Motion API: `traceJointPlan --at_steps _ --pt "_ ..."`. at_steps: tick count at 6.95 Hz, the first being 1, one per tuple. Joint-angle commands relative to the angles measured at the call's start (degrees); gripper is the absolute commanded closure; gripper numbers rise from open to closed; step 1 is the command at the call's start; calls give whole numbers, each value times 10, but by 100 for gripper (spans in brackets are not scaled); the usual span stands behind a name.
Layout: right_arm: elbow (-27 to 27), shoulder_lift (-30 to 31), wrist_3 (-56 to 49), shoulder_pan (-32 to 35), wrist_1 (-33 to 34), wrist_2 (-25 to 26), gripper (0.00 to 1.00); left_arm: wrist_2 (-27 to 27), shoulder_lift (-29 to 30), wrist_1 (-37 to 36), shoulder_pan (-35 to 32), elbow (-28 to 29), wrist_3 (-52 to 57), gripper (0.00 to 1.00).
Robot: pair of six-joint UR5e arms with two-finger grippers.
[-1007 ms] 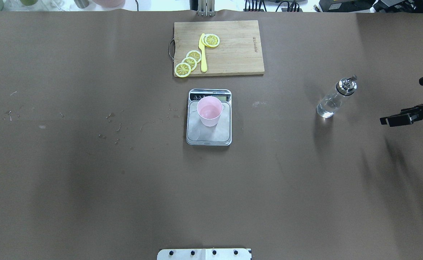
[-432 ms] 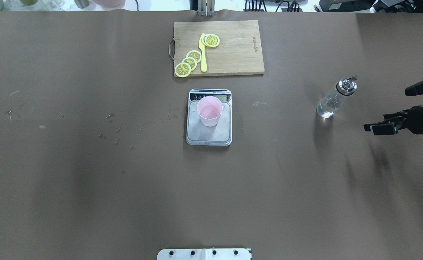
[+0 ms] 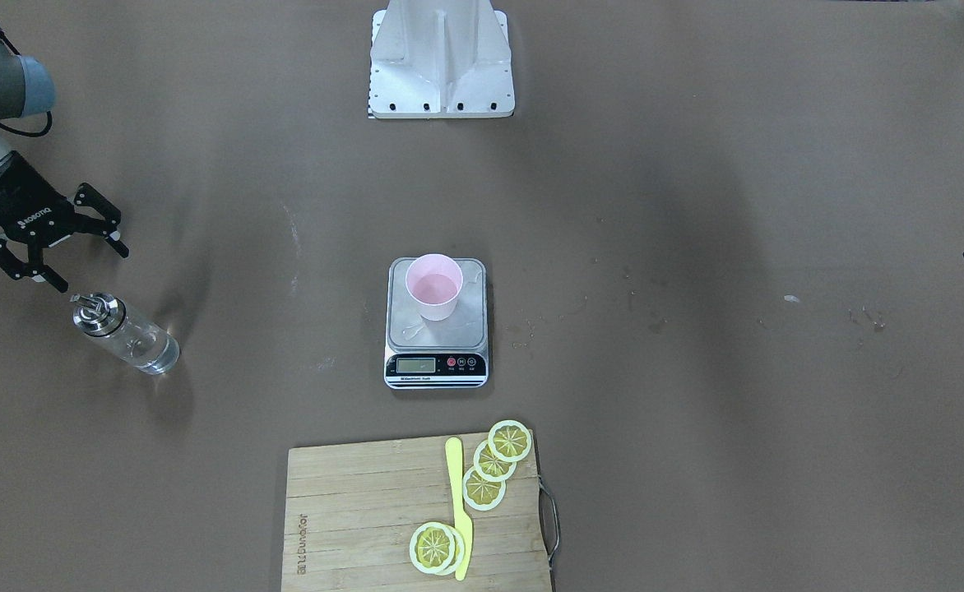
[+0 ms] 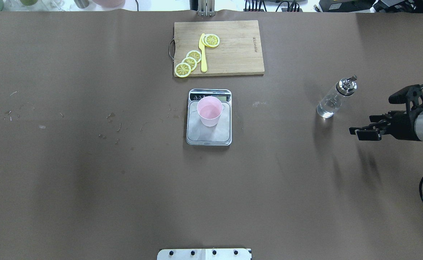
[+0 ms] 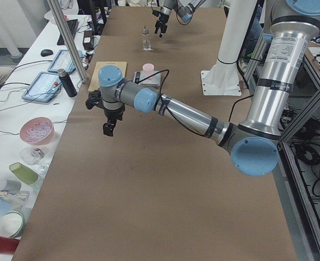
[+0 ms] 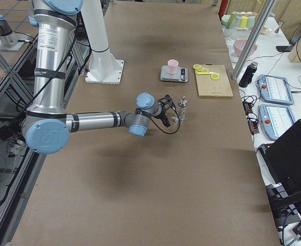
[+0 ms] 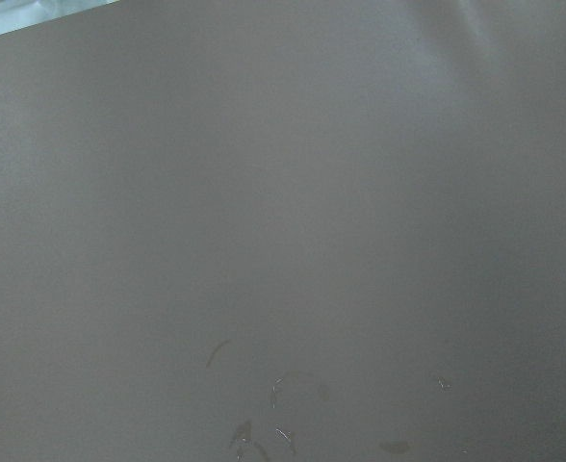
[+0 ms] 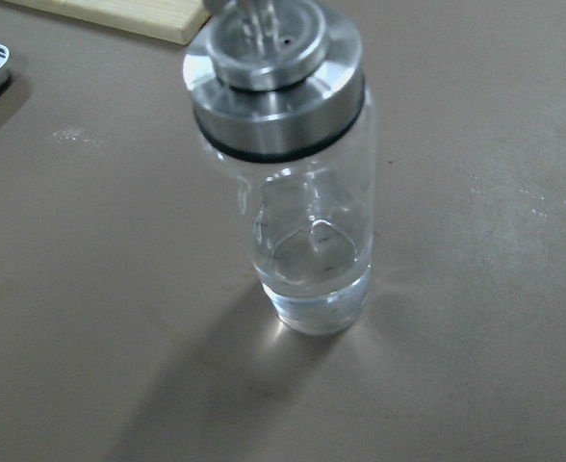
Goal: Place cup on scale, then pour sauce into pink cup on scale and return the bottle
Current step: 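Move the right gripper toward the glass sauce bottle's neck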
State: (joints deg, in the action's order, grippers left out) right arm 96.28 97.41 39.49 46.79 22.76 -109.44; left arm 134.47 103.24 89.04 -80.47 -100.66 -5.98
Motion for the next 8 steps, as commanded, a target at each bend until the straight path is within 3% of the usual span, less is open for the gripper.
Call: traceJointPlan --at_steps 1,5,8 --pt "1 -3 -7 -37 -7 77 0 1 2 -1 0 -1 -1 2" --pt "1 -14 -7 -37 -8 127 0 1 4 -1 0 -3 -4 2" --pt "0 -37 -2 -38 -9 137 0 0 4 -2 -1 -7 -4 2"
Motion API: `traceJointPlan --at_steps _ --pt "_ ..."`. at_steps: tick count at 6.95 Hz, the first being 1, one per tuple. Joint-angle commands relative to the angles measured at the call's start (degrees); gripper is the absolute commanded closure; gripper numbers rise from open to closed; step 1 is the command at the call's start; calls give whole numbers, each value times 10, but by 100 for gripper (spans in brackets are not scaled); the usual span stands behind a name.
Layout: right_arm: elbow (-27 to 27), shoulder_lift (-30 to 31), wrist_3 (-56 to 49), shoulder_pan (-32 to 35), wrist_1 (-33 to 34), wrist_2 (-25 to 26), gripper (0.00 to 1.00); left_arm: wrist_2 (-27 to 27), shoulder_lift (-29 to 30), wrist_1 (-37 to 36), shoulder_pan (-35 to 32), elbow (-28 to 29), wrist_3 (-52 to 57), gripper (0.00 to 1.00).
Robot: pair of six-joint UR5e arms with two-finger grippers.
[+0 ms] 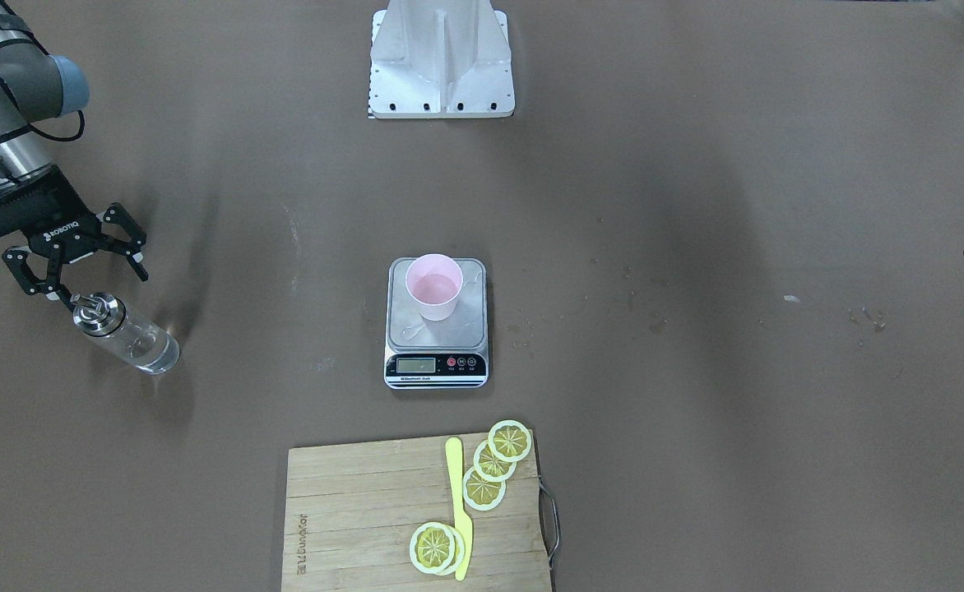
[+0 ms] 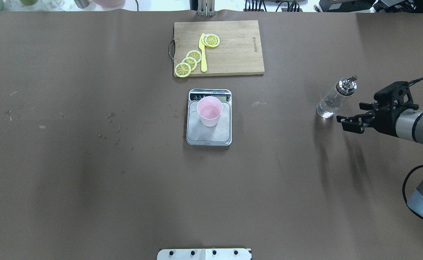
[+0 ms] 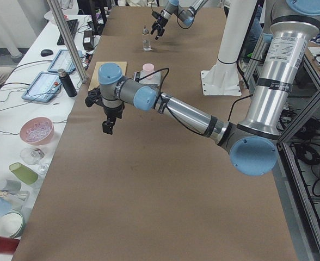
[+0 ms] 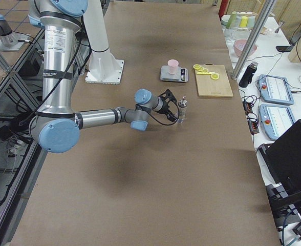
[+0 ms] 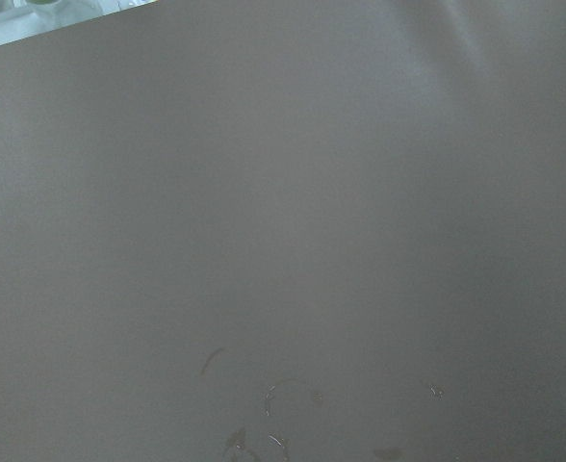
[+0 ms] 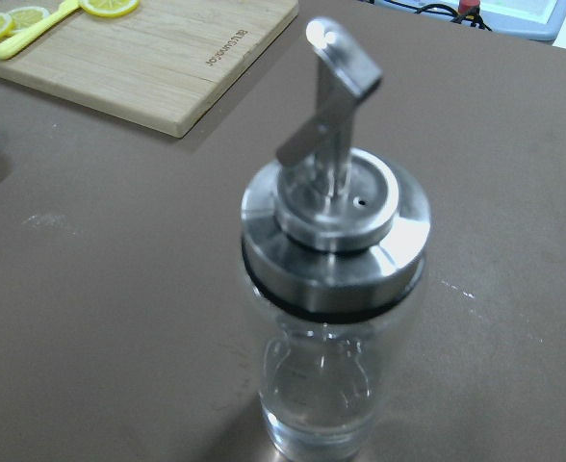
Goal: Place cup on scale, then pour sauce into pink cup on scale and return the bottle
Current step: 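Move the right gripper toward the glass sauce bottle's neck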
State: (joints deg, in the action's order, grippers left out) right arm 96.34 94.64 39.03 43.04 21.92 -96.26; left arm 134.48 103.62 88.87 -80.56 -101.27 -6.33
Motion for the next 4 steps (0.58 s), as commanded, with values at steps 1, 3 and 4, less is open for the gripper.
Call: traceJointPlan --at_steps 1,3,4 --pt "-2 -11 4 -1 0 9 0 0 0 0 0 -3 0 2" --pt "-5 -15 -2 -1 -1 10 0 0 0 -2 -1 -8 -2 2" --pt "-6 -16 -3 -1 -1 11 0 0 0 -2 -1 -8 -2 2"
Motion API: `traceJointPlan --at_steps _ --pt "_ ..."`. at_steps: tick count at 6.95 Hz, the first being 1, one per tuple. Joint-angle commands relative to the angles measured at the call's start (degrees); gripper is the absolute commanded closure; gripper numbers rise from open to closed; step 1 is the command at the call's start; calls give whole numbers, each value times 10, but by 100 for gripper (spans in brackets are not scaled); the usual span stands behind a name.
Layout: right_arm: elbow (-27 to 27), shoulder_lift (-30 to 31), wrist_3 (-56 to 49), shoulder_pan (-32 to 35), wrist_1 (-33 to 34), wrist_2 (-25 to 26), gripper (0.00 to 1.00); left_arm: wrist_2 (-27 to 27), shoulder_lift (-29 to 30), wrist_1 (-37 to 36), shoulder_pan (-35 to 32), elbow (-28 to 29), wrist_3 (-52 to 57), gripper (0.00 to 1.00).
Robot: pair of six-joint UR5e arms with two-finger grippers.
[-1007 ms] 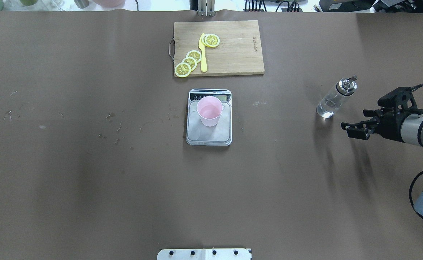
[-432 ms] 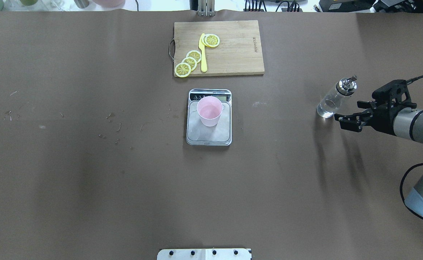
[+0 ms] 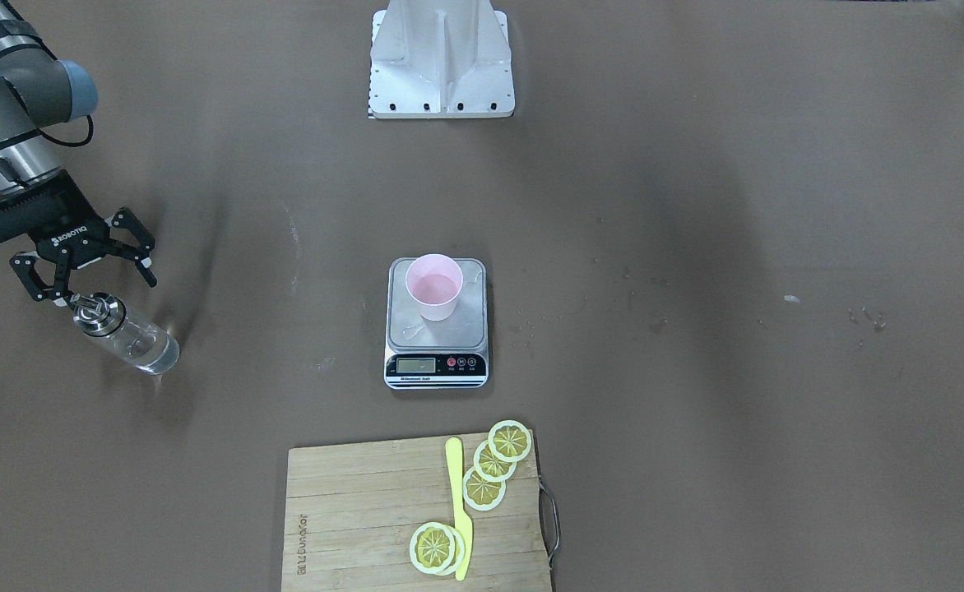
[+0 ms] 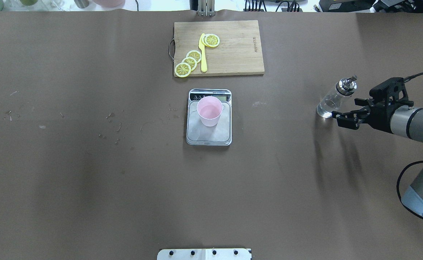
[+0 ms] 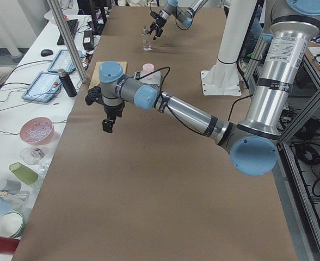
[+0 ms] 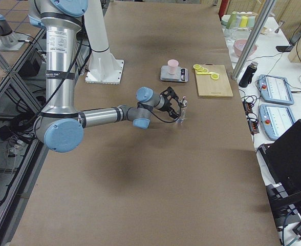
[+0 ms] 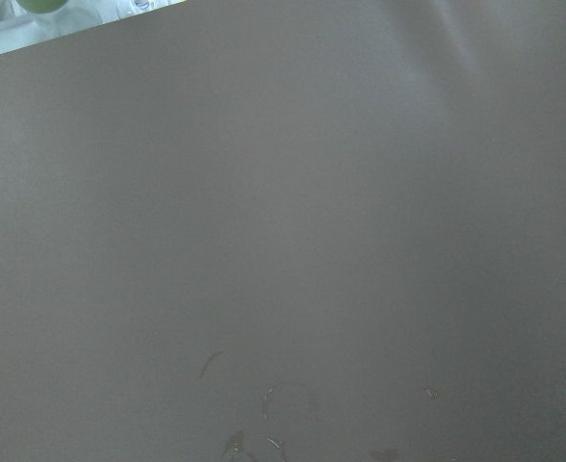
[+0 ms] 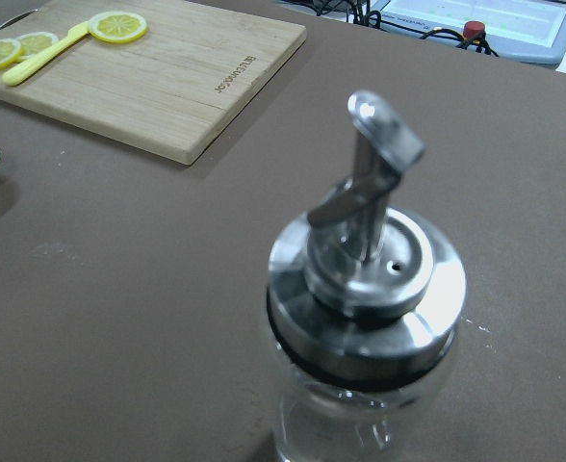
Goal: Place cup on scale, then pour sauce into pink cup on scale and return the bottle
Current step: 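Move the right gripper toward the glass sauce bottle's neck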
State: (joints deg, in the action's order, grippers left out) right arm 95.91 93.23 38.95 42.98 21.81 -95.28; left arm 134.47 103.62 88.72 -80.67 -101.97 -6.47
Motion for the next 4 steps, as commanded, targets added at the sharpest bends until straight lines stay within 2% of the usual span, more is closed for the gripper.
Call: traceJointPlan --at_steps 1,4 --pt "-4 -2 -3 0 0 4 0 0 0 0 0 -2 0 2" --pt "-6 -11 -3 2 0 14 0 0 0 -1 0 -8 -1 2"
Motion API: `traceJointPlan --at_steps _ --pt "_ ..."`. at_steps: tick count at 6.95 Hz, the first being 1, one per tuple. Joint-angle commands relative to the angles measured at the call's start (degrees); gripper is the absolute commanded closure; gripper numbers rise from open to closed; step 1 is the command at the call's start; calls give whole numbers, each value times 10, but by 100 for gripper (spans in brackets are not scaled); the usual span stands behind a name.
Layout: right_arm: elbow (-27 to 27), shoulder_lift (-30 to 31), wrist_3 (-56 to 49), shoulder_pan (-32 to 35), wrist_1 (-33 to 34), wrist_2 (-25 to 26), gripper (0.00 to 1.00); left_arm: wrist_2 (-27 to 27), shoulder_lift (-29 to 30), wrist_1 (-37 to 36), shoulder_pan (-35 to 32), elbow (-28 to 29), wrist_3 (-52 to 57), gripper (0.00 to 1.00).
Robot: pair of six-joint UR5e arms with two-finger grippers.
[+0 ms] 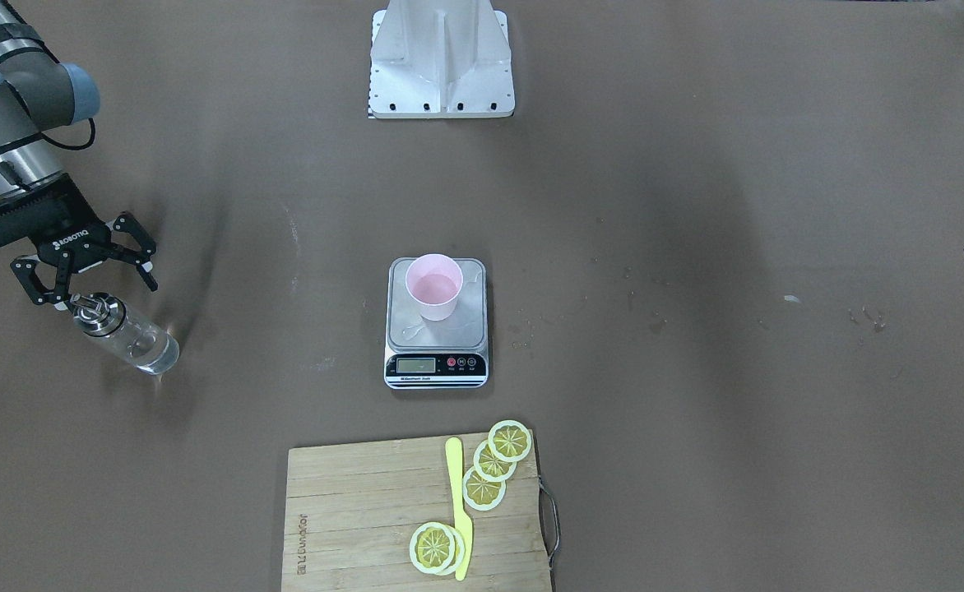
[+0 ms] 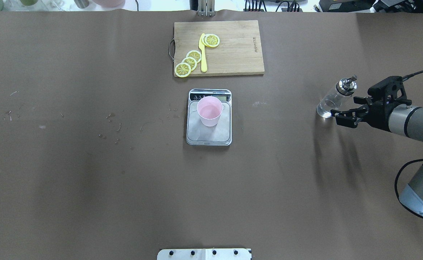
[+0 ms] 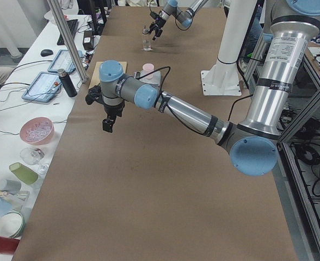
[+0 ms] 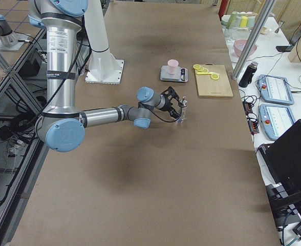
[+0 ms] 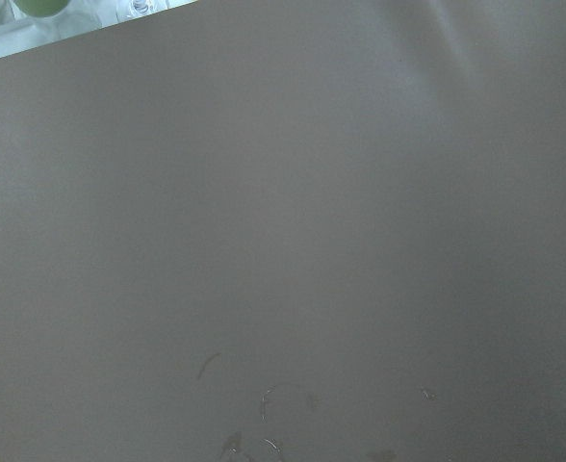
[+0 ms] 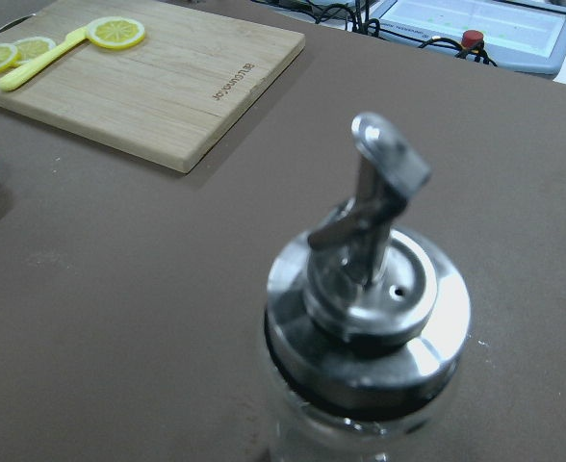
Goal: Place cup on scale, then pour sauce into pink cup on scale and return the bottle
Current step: 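Close the right gripper around the sauce bottle's metal spout cap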
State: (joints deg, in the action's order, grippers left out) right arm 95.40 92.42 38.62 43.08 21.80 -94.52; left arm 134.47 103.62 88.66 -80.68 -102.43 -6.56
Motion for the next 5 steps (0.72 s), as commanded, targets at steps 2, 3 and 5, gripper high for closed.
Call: traceJointPlan --at_steps 2,3,5 --pt "-1 -14 0 3 1 17 0 0 0 -1 0 -5 0 2" --pt "-5 -15 0 9 1 17 0 0 0 -1 -1 -6 0 2" --pt "-22 -26 -1 17 0 16 0 0 -1 -1 -1 -9 -2 2"
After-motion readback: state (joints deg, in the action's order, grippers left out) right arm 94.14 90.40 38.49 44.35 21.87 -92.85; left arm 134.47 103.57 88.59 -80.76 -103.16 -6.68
